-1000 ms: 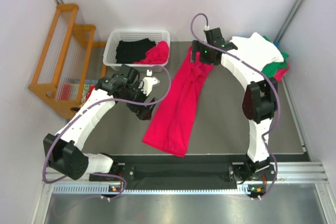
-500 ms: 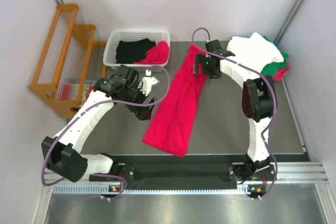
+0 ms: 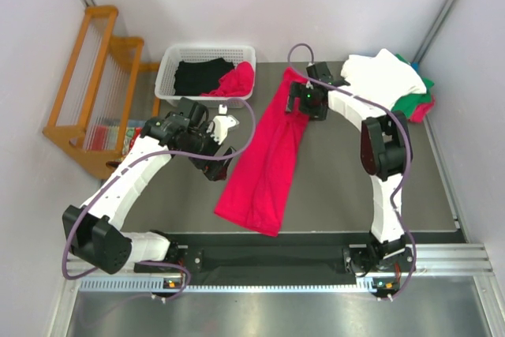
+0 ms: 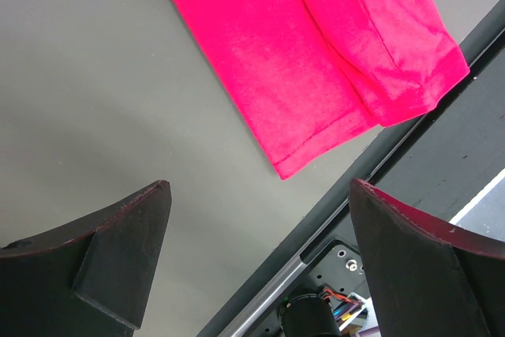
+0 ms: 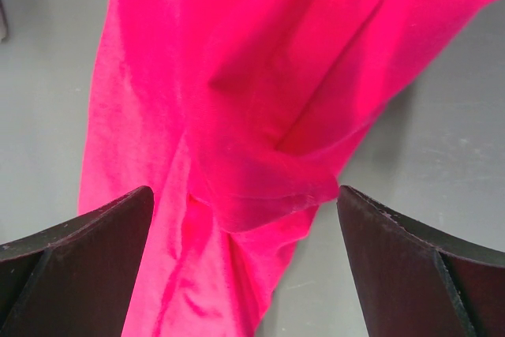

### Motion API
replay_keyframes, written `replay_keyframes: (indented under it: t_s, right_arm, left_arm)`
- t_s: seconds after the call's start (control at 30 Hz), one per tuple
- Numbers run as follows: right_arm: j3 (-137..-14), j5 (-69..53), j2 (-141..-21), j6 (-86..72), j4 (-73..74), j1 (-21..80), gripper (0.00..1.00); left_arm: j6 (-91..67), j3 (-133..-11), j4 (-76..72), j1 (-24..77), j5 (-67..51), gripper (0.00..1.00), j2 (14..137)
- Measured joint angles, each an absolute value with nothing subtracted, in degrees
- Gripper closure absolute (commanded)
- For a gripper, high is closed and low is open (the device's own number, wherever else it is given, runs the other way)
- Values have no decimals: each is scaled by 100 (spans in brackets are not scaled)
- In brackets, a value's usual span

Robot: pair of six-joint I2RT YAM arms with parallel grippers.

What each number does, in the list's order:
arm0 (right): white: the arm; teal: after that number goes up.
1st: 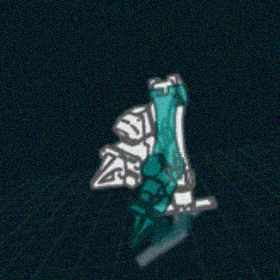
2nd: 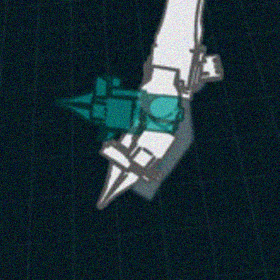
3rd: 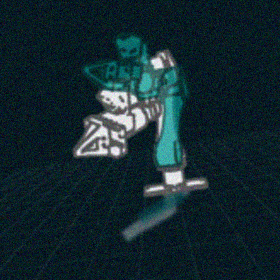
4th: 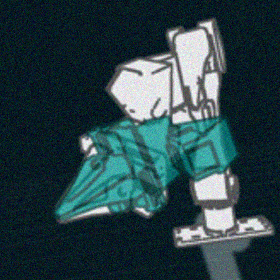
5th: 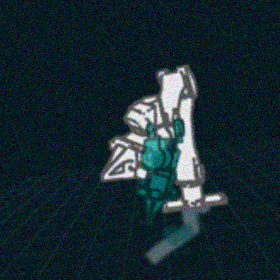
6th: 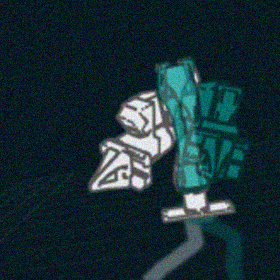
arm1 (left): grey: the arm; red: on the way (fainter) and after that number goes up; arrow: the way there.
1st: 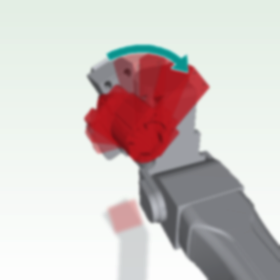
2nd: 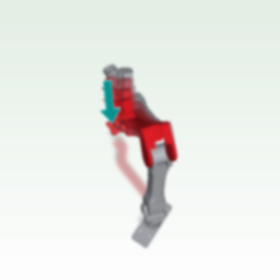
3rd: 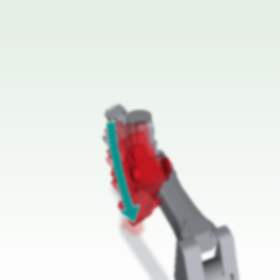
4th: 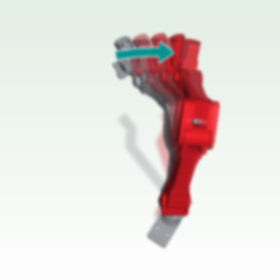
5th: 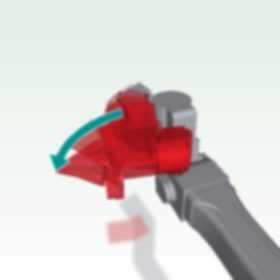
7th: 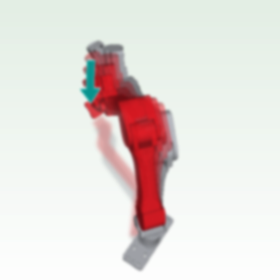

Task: Fold and stack the t-shirts
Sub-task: Fold the tshirt

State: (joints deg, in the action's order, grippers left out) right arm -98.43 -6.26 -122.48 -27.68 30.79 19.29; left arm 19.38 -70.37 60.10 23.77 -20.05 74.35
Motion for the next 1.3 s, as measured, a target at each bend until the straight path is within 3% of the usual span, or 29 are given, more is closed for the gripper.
replay_keyframes:
  t_s: [0.83,0.87,0.9,0.93,1.0,1.3]
  right_arm:
    - [-11244,-757,-12949,-2805,3280,2102,2]
    - [-11354,-753,-13015,-2799,3295,2117,5]
    - [-11458,-742,-13091,-2779,3306,2139,23]
    - [-11548,-738,-13161,-2751,3312,2167,44]
    - [-11738,-731,-13281,-2692,3391,2239,100]
    - [-11937,-696,-13467,-2547,3559,2493,100]
  left_arm:
    - [1933,-6945,5999,2377,-1962,1,7435]
    - [1929,-6938,5999,2377,-1957,1,7435]
    - [1920,-6930,5996,2377,-1953,1,7435]
    - [1918,-6921,5996,2377,-1946,1,7435]
    - [1916,-6919,5999,2377,-1942,1,7435]
    - [1916,-6895,5994,2377,-1922,1,7435]
